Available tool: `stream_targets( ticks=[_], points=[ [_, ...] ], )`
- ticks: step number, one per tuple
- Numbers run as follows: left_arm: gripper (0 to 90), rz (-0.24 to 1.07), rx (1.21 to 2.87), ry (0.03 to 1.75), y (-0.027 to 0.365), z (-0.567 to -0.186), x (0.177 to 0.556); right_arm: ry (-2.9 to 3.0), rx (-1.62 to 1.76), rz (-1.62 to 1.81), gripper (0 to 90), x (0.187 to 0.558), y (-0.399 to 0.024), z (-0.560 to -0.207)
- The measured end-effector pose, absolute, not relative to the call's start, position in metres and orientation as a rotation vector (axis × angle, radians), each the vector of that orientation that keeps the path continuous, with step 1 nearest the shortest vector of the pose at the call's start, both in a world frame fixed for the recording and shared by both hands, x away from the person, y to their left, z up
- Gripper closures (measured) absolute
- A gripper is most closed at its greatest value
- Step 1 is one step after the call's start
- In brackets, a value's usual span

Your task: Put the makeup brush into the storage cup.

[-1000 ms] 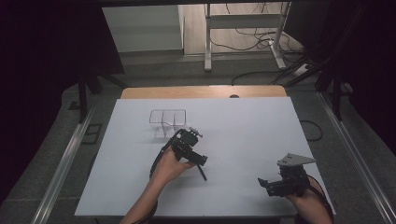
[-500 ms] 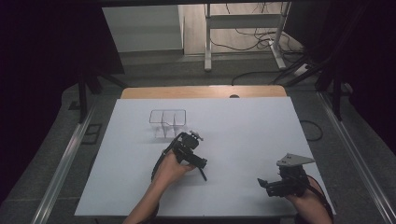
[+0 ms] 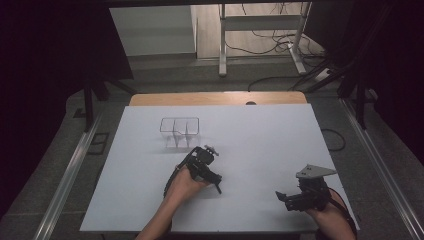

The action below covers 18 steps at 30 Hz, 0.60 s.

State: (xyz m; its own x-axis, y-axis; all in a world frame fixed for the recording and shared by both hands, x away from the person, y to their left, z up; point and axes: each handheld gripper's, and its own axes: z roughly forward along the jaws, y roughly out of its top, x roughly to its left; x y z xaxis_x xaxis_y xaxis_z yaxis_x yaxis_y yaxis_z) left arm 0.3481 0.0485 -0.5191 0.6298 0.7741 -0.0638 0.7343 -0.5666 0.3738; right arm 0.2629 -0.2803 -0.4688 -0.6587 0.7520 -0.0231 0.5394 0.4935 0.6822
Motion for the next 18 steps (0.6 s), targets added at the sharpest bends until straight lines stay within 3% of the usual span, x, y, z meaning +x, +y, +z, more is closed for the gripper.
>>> stream_targets(
  ticks=[4, 12, 13, 18],
  points=[
    [24.4, 0.138, 2.501, 1.227, 0.051, -0.513, 0.347, 2.426, 1.085, 0.939, 2.5, 0.263, -0.28, -0.469],
    [80.8, 0.089, 2.566, 1.232, 0.056, -0.504, 0.345, 2.428, 1.082, 0.934, 2.6, 0.263, -0.28, -0.469],
    [84.2, 0.087, 2.566, 1.225, 0.056, -0.505, 0.345, 2.428, 1.081, 0.933, 2.7, 0.263, -0.279, -0.469],
    [84.3, 0.062, 2.571, 1.218, 0.057, -0.504, 0.348, 2.431, 1.078, 0.931, 2.8, 0.263, -0.279, -0.469]
  ],
)
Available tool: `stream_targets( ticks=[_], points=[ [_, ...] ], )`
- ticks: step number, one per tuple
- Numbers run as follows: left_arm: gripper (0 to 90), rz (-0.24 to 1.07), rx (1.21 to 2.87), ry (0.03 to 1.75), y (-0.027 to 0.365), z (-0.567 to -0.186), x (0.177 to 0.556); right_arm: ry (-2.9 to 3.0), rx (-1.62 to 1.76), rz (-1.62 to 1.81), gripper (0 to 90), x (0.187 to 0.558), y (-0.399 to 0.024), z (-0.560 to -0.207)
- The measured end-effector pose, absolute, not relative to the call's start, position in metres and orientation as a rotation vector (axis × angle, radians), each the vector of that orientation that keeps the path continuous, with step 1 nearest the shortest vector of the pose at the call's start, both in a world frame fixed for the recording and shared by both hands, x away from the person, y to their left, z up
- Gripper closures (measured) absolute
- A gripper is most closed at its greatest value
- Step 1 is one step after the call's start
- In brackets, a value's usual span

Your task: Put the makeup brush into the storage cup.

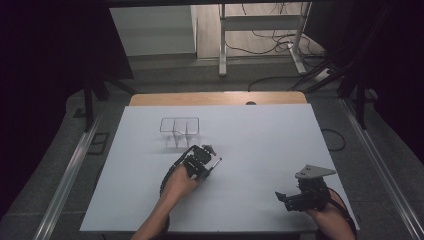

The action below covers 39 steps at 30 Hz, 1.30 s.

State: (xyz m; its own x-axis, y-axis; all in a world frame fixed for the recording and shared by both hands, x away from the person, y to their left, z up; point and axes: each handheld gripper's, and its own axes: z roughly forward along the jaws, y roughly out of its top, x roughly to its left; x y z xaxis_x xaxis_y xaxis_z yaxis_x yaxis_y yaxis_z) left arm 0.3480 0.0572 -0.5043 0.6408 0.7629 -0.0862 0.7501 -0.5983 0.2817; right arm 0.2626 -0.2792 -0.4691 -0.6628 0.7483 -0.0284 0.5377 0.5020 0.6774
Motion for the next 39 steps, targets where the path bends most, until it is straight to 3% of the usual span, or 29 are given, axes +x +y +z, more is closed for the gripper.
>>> stream_targets(
  ticks=[22, 39],
  points=[
    [84.3, 0.059, 2.567, 1.193, 0.06, -0.504, 0.348, 2.442, 1.078, 0.928, 3.2, 0.263, -0.279, -0.469],
    [84.3, 0.07, 2.468, 1.141, 0.069, -0.488, 0.343, 2.452, 1.07, 0.917, 3.4, 0.263, -0.278, -0.47]
  ],
)
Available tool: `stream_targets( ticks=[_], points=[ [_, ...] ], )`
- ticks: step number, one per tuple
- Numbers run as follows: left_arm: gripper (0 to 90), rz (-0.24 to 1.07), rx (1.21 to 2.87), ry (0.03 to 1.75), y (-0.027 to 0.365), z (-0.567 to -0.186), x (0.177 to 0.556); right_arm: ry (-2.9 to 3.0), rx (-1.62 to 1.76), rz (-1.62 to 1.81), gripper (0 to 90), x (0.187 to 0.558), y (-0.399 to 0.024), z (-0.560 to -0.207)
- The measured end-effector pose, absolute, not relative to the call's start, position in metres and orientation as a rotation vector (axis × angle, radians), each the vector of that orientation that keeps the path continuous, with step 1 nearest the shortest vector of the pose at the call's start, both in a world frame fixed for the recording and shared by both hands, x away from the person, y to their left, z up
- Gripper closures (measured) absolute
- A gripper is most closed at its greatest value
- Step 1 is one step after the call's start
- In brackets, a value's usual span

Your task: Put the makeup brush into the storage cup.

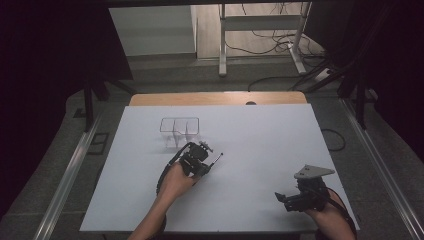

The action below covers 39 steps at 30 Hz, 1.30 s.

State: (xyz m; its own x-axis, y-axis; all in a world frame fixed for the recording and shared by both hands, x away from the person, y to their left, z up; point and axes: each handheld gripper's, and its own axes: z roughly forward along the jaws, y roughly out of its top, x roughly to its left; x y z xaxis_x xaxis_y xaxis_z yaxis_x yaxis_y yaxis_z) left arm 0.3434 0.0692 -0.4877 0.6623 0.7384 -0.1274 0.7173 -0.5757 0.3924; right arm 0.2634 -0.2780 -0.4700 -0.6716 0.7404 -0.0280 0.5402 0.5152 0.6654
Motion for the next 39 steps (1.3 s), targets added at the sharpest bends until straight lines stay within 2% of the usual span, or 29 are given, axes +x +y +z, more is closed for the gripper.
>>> stream_targets(
  ticks=[39],
  points=[
    [84.2, 0.135, 2.291, 1.068, 0.113, -0.472, 0.32, 2.45, 1.074, 0.919, 3.3, 0.263, -0.278, -0.47]
  ],
)
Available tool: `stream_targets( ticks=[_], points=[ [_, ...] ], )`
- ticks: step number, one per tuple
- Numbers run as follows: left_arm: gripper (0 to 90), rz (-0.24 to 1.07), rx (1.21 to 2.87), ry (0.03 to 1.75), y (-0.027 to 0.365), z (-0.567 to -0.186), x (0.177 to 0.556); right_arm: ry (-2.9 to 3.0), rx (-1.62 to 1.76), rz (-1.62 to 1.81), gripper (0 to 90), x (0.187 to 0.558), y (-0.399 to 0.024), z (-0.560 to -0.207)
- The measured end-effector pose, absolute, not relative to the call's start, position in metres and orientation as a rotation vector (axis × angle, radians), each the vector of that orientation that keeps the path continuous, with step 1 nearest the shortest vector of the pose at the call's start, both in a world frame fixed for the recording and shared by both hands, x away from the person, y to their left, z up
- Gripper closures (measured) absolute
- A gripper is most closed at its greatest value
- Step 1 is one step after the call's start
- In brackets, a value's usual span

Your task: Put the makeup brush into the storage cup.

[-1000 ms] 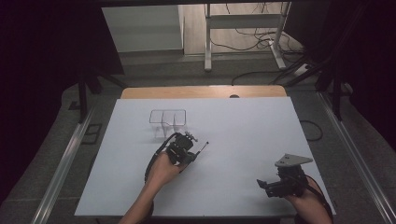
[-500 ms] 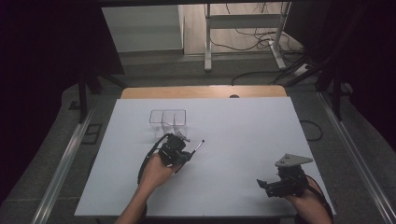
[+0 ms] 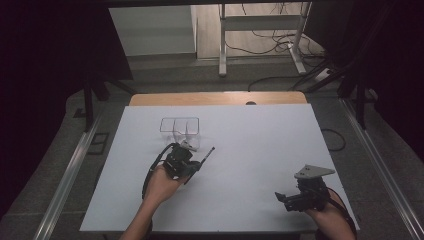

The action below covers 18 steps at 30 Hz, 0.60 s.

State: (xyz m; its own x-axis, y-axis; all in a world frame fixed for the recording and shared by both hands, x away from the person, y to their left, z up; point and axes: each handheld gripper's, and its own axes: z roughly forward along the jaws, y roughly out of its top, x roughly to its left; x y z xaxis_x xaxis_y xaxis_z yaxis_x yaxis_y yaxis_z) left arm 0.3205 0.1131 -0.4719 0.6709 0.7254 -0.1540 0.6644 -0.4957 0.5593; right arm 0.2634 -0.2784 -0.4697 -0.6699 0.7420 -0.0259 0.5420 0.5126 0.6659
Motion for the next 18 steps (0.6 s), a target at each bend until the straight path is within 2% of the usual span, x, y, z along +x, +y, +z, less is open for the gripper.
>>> stream_targets(
  ticks=[18],
  points=[
    [84.0, 0.194, 2.204, 1.03, 0.124, -0.464, 0.315, 2.454, 1.072, 0.917, 3.3, 0.264, -0.278, -0.47]
  ],
)
